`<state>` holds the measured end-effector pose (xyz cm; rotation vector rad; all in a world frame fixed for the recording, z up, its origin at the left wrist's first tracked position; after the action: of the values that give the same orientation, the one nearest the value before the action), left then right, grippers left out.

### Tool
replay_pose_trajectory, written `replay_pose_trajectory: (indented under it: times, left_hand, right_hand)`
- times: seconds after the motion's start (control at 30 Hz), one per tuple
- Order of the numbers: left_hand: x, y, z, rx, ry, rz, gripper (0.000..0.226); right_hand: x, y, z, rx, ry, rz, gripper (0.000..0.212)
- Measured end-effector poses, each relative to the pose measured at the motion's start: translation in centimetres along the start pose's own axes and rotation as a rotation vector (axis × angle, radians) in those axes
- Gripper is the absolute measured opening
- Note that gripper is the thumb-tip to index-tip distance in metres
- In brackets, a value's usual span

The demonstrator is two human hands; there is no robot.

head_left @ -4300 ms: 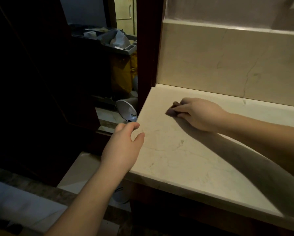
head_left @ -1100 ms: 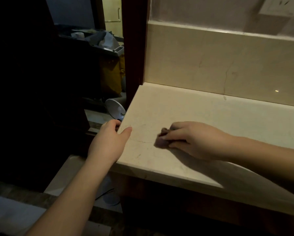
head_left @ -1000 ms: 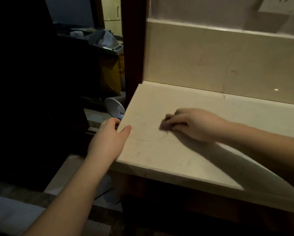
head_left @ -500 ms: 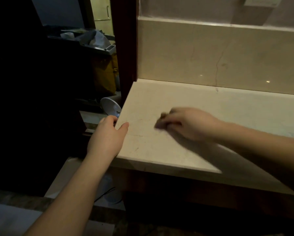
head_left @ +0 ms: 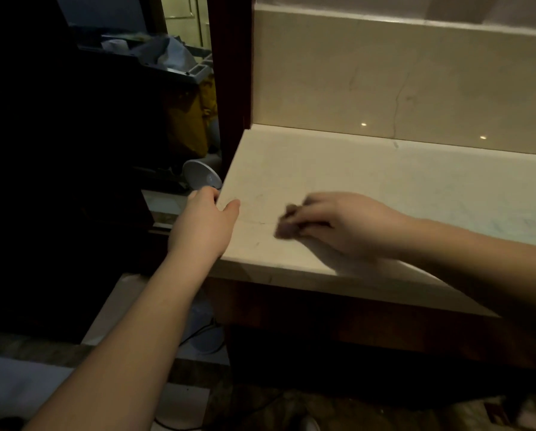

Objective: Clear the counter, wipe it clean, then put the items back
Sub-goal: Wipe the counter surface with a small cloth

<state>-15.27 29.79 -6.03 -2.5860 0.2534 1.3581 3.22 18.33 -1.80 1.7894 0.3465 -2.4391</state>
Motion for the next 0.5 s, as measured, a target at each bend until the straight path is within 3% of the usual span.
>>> replay_pose_trajectory:
  times: [0.13, 0.37, 0.5]
  left_hand:
    - [0.1, 0.1, 0.0, -0.009, -0.002, -0.017, 0.049]
    - [0.1, -0.1, 0.1, 0.015, 0.011, -0.003, 0.048]
    - [0.1, 0.0, -0.1, 0.028, -0.005, -0.004, 0.045]
  right_hand:
    - [0.9, -3.9, 1.1, 0.067, 0.056, -0.011, 0.03]
    - [-0.7, 5.5, 1.1, -0.013, 0.024, 0.063, 0.033]
    - [0.0, 2.8, 1.7, -0.004, 0.009, 0.016, 0.03]
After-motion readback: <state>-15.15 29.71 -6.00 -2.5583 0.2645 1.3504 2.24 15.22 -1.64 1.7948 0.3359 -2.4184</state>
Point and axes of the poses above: each hand's wrist, its own y-axis away from the middle knuckle, its own x-axis out of the palm, z = x × y, the point moved 1 cm from there along -y, towards the middle knuckle, and after that the axes turned 5 degrees about -y, right-handed, at the moved point
